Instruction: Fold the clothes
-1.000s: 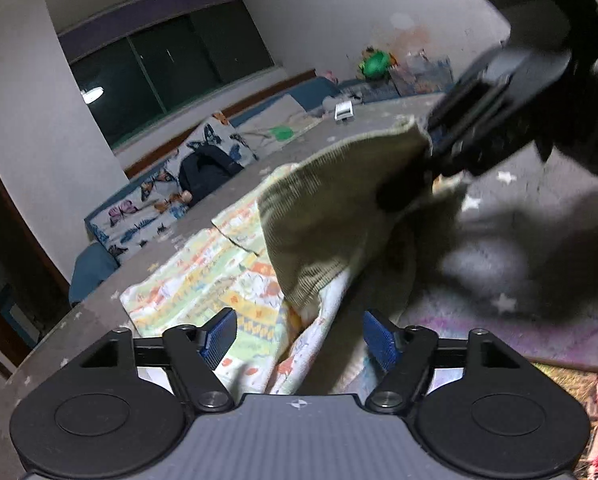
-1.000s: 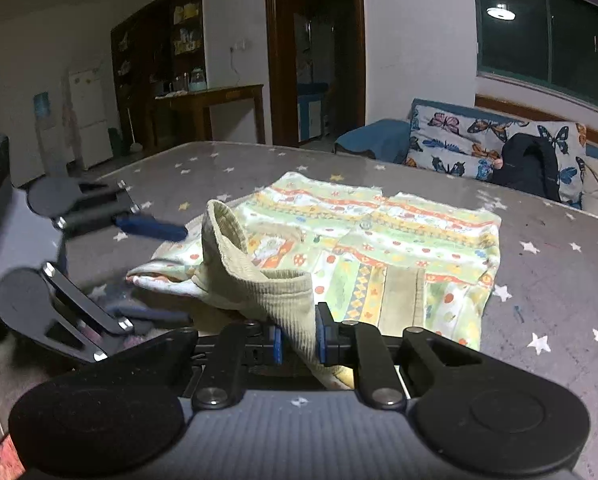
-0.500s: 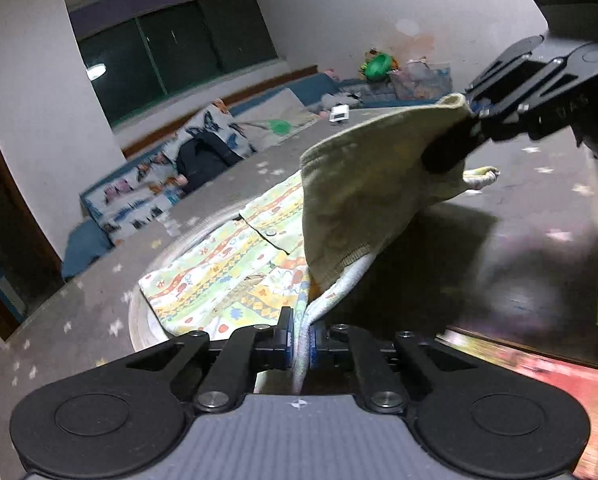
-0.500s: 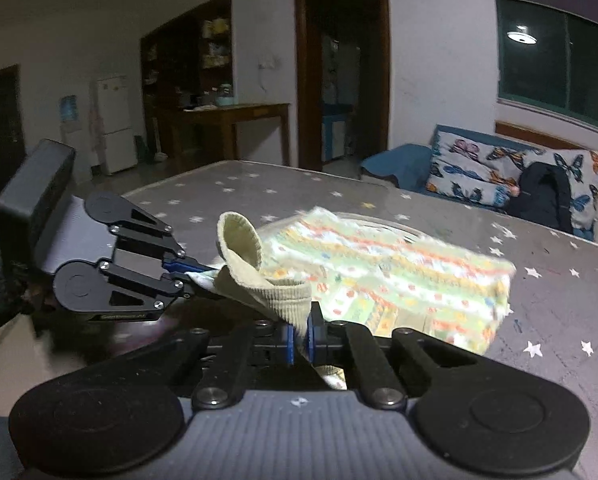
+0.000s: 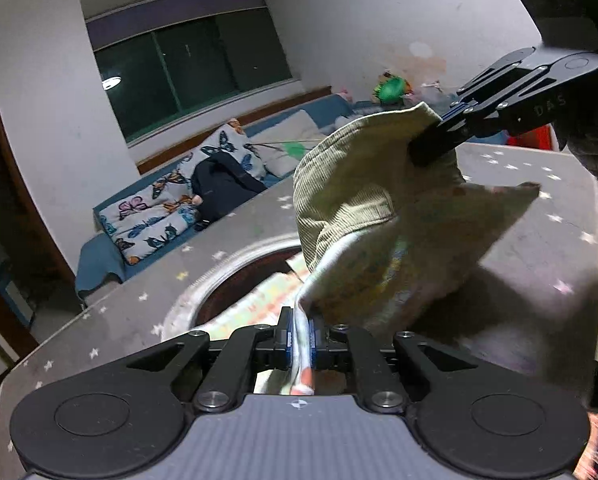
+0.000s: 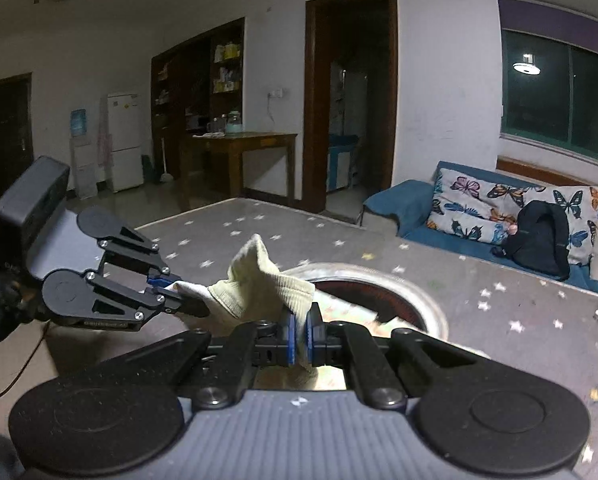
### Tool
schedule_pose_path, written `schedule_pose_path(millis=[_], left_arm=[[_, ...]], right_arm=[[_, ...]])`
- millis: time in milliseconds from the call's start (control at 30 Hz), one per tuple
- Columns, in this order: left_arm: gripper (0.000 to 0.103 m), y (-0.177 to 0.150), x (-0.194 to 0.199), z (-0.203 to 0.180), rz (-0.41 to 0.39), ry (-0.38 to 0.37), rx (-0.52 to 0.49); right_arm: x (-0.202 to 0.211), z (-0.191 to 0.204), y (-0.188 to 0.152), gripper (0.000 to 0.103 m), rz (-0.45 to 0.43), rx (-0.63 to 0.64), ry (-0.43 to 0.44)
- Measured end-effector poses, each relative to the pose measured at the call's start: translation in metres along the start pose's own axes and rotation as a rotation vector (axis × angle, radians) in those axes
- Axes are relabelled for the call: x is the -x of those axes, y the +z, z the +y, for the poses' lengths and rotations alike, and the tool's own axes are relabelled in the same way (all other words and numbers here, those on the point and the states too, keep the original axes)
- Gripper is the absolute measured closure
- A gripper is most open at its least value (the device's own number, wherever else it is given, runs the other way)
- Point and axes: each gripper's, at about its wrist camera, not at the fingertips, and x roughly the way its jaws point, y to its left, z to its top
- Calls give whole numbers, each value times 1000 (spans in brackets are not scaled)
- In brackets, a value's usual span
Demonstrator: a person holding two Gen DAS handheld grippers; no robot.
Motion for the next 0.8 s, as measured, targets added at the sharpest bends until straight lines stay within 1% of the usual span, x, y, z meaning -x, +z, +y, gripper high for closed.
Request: schedule_pose_path(millis=[133, 200, 500, 600, 633, 667, 733, 800], left_arm=[[95, 10, -30, 16, 15, 7, 15], [95, 11, -47, 23, 35, 17, 28], [95, 13, -127, 50, 140, 72, 101], [95, 5, -149, 56, 200, 90, 139], [95, 1, -154, 58, 218, 92, 152], [95, -3, -158, 59, 231, 96, 163], [95, -9, -159, 59, 235, 96, 176], [95, -12, -159, 59, 226, 94, 185]], right_arm=[[-29, -23, 15, 98, 12, 16, -33], [-45, -35, 20, 99, 23, 15, -48], [-108, -83, 21, 98, 80, -56, -133], [-129, -99, 21, 94, 99, -79, -161], [-136, -105, 21, 92, 106, -87, -170], [-143, -110, 21, 87, 112, -95, -180], [-157, -121, 21, 84, 125, -111, -199], [-134, -107, -4, 80, 119, -116, -205]])
